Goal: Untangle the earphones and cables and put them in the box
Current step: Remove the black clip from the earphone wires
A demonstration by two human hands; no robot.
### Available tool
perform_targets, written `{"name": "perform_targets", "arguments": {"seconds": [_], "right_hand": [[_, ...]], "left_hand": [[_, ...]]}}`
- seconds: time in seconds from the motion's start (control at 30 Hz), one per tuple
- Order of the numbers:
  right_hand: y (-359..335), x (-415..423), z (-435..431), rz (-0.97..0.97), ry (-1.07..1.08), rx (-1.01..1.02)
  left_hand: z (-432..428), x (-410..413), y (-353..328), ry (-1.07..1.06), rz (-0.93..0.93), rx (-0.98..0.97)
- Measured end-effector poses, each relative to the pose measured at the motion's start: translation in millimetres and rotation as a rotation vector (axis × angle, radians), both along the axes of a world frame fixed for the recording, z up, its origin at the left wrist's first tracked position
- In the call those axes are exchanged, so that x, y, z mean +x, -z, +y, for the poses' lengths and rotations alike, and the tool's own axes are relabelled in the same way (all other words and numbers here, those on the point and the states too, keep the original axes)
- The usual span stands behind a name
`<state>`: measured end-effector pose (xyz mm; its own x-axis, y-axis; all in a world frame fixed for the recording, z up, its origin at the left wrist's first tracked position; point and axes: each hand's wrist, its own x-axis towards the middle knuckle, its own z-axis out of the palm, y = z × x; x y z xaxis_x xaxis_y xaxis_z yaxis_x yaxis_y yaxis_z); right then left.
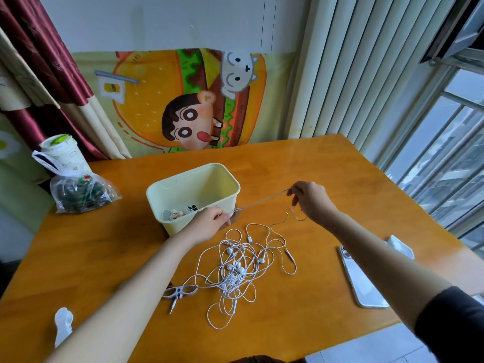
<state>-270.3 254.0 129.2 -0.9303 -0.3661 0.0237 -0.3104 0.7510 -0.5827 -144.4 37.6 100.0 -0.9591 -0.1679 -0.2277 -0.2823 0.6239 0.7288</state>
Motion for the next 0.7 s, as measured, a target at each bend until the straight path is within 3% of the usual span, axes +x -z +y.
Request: {"name": "perform_targets", "arguments": {"seconds": [0.17,0.27,0.47,0.6,0.7], "right_hand": [[20,-14,28,-0.089,0.144,0.197],[21,1,19,-0.08,0.018,0.347],[-8,59,-34,-0.021,-0.481,0.104],[-15,63,-42,-0.11,-0.445,-0.011],[-18,52,-36,-0.06,-0.374,-0.028]], "left_hand": [[-7,4,11,0.012,-0.047,-0.043],[4,0,-1,0.041,0.016,-0.029],[31,-12,-20,0.124,0.116,0.119],[30,-10,-26,0.111,0.175,0.202],[23,-6,-23,0.104,0.147,0.228]]}}
